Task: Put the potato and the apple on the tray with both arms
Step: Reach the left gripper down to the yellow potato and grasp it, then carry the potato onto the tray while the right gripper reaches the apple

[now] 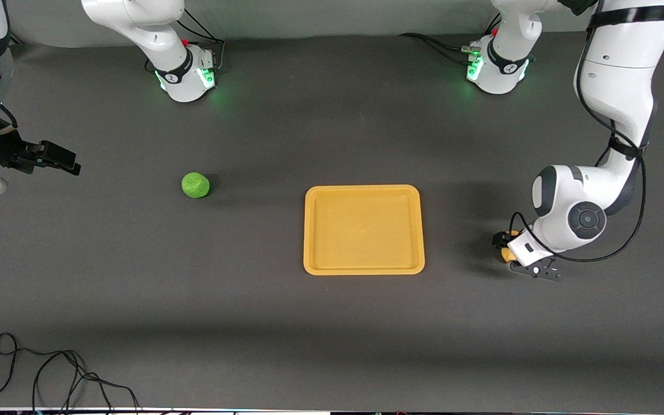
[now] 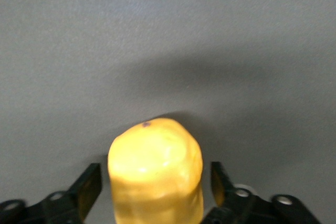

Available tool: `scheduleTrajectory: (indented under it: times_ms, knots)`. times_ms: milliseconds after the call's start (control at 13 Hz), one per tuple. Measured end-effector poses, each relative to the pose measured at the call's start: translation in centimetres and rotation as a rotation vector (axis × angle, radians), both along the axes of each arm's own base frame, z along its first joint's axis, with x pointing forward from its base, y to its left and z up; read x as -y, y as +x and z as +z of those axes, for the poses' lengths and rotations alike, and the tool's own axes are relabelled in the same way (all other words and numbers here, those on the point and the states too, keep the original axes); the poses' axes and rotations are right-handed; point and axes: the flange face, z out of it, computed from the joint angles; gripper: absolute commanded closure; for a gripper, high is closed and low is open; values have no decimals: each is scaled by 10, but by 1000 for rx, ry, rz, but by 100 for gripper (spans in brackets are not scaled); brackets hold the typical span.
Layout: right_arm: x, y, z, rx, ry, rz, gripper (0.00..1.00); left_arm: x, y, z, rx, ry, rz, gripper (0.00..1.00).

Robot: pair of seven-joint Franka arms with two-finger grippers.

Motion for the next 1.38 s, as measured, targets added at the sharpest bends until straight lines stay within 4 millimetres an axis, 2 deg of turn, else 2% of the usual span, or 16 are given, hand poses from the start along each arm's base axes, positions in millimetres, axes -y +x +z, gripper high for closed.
scheduleTrajectory:
  times_ms: [77,154,231,308,385,462,538,615,692,846,923,1000,1154,1231,1308,1385]
  knots:
    - [-4,0,-2,-5,5,6,0,-1,2,4,4,-3,5,82]
    - [-12,-2,-5,-9,17,17,0,3,7,14,16,-15,25,83]
    - [-25,-6,-8,-13,24,34,0,15,14,30,24,-43,69,82]
    - [-41,-13,-10,-8,26,47,0,39,22,51,29,-79,117,80]
    - [-59,-26,-13,-3,25,61,0,73,29,73,34,-110,163,79]
    - [-74,-41,-17,3,24,72,0,110,29,90,35,-128,198,79]
    - [-86,-59,-23,10,23,77,0,147,24,97,31,-135,218,74]
    - [-92,-77,-32,16,23,81,0,179,13,94,16,-134,220,66]
    - [-92,-96,-42,18,23,83,0,205,1,84,-7,-129,215,64]
    - [-84,-129,-57,15,23,79,0,238,-15,55,-46,-113,215,64]
    - [-80,-139,-61,18,25,74,0,245,-19,44,-53,-110,218,64]
    - [-76,-146,-62,22,29,68,0,248,-21,38,-58,-107,222,56]
    - [-70,-146,-72,51,37,57,0,256,-26,35,-64,-103,225,54]
    - [-70,-143,-85,69,40,54,0,260,-28,35,-65,-102,226,53]
    - [-70,-141,-102,84,42,51,0,262,-29,34,-66,-101,224,38]
    - [-71,-138,-121,91,42,50,0,264,-30,34,-66,-101,224,2]
